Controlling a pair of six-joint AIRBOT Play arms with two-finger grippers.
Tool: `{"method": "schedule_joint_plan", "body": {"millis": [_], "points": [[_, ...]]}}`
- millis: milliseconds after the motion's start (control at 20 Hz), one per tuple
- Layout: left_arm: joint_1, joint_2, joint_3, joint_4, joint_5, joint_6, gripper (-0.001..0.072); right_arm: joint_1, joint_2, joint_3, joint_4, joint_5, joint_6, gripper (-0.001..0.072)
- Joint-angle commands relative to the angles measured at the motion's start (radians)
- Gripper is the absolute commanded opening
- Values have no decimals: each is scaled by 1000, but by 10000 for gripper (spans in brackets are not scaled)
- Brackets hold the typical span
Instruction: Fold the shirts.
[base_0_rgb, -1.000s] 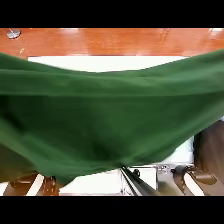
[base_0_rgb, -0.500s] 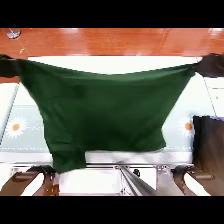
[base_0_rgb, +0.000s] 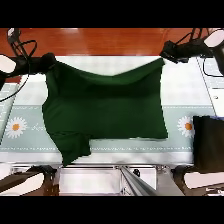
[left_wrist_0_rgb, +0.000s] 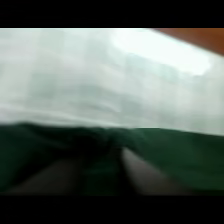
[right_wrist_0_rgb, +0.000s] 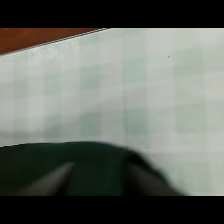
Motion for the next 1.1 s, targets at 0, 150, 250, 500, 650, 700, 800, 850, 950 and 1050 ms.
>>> {"method": "schedule_joint_plan", "body": {"millis": [0,150,250,500,650,700,800,850,950,1050], "points": [[31,-37,29,-83,-61,49,705,-57,-86,85,93,137,-56,625],[187,-37,113,-73,-461,187,703,-200,-45,90,-28,448,-131,625],[319,-34,103,-75,-681,202,702,-291,10,13,-128,565,-202,625],[555,100,-278,-75,-747,231,702,-463,316,-565,116,363,-308,624],[654,134,-505,-76,-748,262,701,-463,515,-865,220,269,-387,625],[678,133,-546,-76,-752,284,701,-465,557,-935,239,257,-393,624],[715,133,-584,-76,-754,309,701,-463,622,-1040,257,257,-405,624],[727,133,-588,-76,-754,323,701,-463,647,-1070,271,246,-406,625],[732,129,-590,-82,-753,330,701,-463,675,-1096,285,241,-407,624],[724,113,-596,-84,-751,330,702,-463,677,-1096,286,239,-407,625]]}}
